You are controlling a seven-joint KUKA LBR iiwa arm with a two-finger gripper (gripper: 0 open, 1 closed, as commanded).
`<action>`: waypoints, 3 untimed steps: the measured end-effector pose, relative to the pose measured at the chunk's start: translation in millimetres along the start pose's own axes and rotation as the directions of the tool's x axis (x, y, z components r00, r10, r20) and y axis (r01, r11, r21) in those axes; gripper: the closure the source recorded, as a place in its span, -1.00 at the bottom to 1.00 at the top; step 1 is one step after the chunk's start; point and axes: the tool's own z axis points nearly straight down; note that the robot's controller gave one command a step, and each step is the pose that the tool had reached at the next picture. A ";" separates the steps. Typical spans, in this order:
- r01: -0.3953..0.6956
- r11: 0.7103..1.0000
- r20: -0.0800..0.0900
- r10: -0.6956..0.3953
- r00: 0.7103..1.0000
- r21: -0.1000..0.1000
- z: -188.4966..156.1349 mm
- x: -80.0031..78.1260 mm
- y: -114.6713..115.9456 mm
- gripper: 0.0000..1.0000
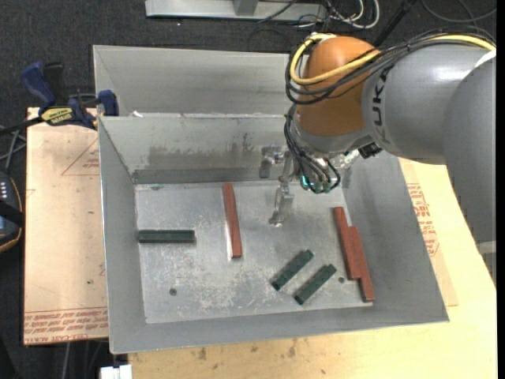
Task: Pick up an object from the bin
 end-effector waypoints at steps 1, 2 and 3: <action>-0.001 1.000 0.008 0.001 1.000 0.000 -5.1 -1.8 -0.1 -1.00; 0.059 0.998 0.009 -0.059 0.998 0.001 43.4 22.0 78.8 -1.00; 0.266 0.964 0.002 -0.266 0.964 0.002 4.2 73.4 159.5 -1.00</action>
Offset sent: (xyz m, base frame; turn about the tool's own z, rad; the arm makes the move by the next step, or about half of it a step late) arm -0.0363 0.1216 -0.0694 -0.0912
